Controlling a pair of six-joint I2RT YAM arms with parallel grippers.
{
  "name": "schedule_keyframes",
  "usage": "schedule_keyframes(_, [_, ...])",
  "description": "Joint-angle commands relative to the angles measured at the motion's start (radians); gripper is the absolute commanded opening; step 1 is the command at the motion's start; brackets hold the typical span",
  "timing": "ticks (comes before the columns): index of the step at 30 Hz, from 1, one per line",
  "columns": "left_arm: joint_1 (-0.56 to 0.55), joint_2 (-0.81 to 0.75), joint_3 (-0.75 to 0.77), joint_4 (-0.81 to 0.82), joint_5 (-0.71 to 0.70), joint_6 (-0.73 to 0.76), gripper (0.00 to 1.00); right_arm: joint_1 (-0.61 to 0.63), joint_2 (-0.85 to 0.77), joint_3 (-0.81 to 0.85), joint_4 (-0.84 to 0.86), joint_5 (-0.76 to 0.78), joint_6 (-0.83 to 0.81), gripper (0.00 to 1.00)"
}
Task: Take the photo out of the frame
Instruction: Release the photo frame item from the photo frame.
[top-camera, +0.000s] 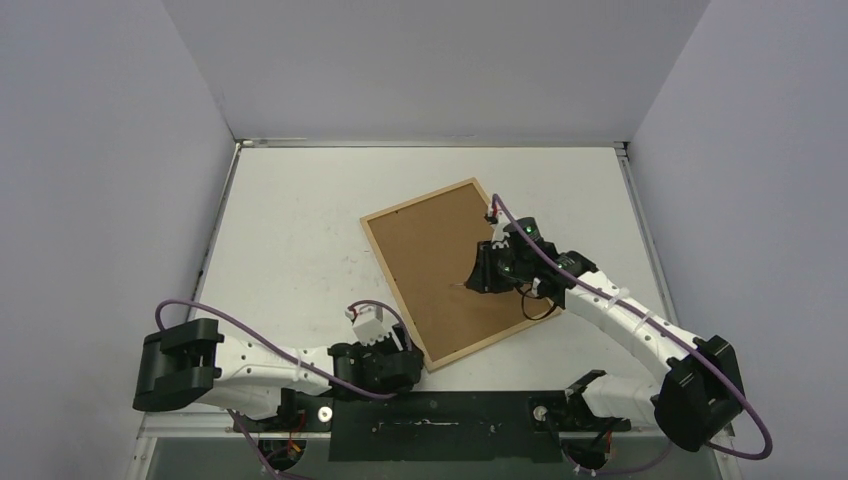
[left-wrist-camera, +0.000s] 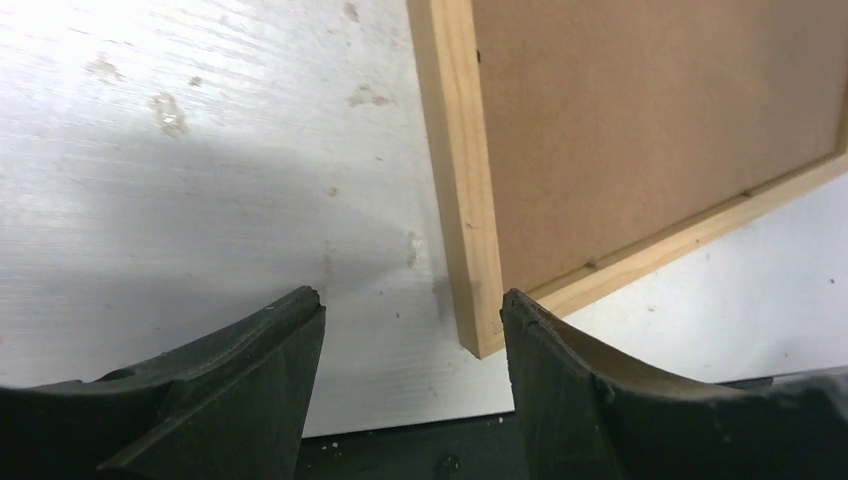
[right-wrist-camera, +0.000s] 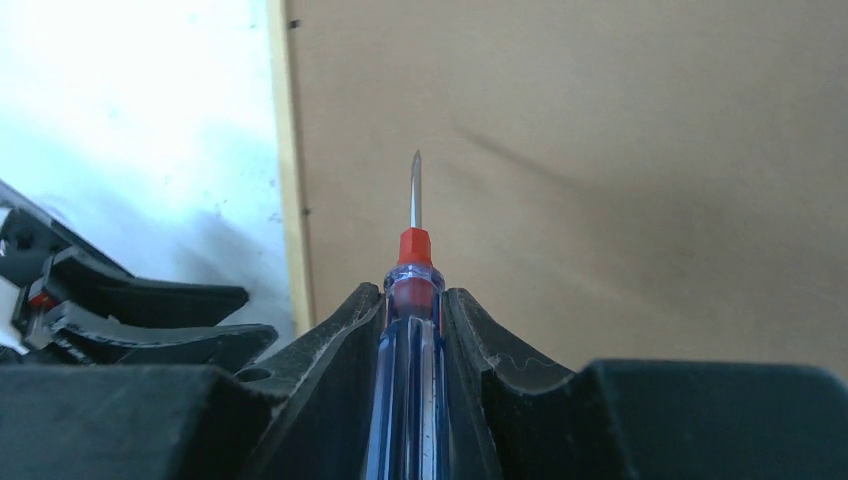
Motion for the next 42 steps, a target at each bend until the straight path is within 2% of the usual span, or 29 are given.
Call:
schedule_keyframes(1, [0.042,0.027,-0.007,-0.285,0.070,-0.034,0.65,-0.121,-0.054,-0.050,0.102,-0.119,0.054,0.00])
schedule_keyframes(4, [0.083,0.048,0.043,-0.322,0.087,-0.039,0.69,-0.152,-0.060,-0.061,0.108,-0.155,0.058,0.00])
schedule_keyframes(9, [0.167,0.139,0.197,-0.424,0.169,-0.008,0.69,-0.166,-0.082,-0.079,0.106,-0.157,0.058,0.00])
schedule_keyframes(12, [0.173,0.207,0.298,-0.480,0.195,0.029,0.70,-0.179,-0.105,-0.094,0.101,-0.152,0.059,0.00])
schedule_keyframes(18, [0.214,0.315,0.394,-0.459,0.324,0.092,0.69,-0.220,-0.158,-0.120,0.086,-0.146,0.068,0.00])
schedule_keyframes(22, [0.222,0.328,0.468,-0.509,0.303,0.114,0.66,-0.239,-0.181,-0.125,0.067,-0.145,0.065,0.00])
schedule_keyframes(25, [0.225,0.317,0.470,-0.535,0.296,0.088,0.66,-0.249,-0.195,-0.126,0.054,-0.146,0.063,0.00])
schedule_keyframes(29, [0.232,0.309,0.442,-0.480,0.305,0.068,0.63,-0.255,-0.200,-0.129,0.043,-0.146,0.057,0.00])
schedule_keyframes(34, [0.233,0.371,0.526,-0.525,0.301,0.097,0.62,-0.260,-0.204,-0.140,0.047,-0.143,0.061,0.00])
schedule_keyframes(42, [0.242,0.365,0.504,-0.440,0.320,0.104,0.58,-0.262,-0.205,-0.139,0.038,-0.142,0.061,0.00])
